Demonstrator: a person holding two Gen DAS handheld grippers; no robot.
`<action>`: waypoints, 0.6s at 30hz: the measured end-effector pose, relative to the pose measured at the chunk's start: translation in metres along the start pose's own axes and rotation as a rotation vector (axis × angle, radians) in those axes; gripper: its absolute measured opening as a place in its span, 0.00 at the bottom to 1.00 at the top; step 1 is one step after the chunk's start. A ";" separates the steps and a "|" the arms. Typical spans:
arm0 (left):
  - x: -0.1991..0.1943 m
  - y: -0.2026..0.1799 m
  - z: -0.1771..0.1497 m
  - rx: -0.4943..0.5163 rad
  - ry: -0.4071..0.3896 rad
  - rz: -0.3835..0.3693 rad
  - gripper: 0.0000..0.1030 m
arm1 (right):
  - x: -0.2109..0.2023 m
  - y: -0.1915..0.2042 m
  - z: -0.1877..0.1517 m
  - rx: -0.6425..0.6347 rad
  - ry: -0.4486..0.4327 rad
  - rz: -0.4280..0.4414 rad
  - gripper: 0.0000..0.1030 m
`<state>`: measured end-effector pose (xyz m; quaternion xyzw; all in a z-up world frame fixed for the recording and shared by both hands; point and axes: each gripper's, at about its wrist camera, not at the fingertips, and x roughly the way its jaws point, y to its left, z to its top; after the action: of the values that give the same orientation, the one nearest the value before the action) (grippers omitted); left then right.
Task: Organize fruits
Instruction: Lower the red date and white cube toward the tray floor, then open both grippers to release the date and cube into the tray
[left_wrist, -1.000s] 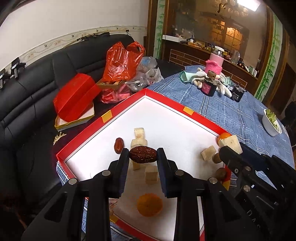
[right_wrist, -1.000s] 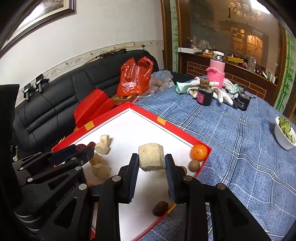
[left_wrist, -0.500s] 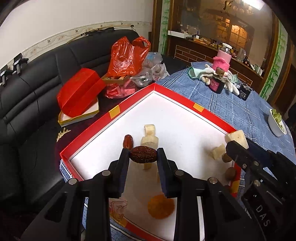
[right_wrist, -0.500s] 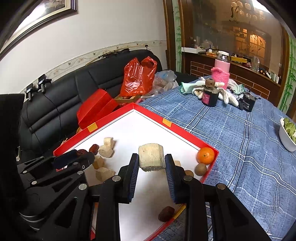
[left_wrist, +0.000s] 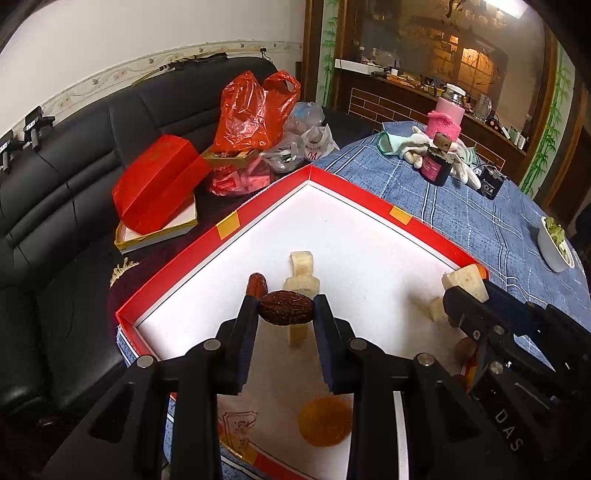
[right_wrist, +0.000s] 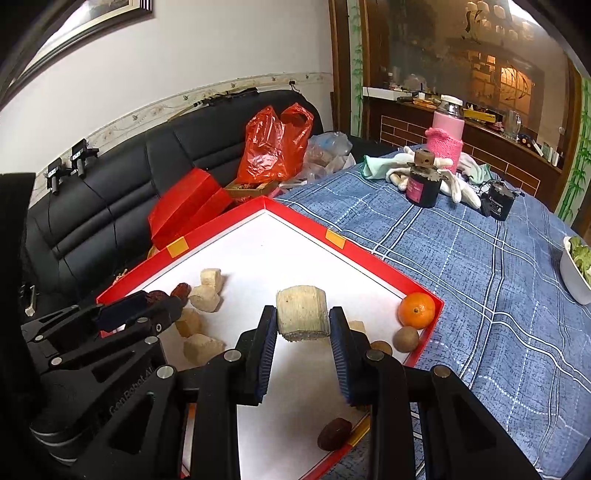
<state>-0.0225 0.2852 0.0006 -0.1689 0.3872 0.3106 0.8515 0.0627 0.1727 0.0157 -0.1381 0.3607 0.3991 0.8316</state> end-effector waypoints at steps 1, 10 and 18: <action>0.001 0.000 0.000 0.001 0.003 0.000 0.28 | 0.001 -0.001 0.000 0.001 0.001 -0.002 0.28; 0.009 0.000 0.005 0.001 0.007 0.006 0.27 | 0.009 -0.005 0.000 0.002 0.016 -0.011 0.28; 0.012 -0.001 0.007 0.000 0.013 0.015 0.28 | 0.015 -0.008 0.001 0.006 0.034 -0.018 0.28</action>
<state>-0.0120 0.2926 -0.0038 -0.1680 0.3938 0.3160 0.8467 0.0757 0.1770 0.0052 -0.1458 0.3747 0.3881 0.8293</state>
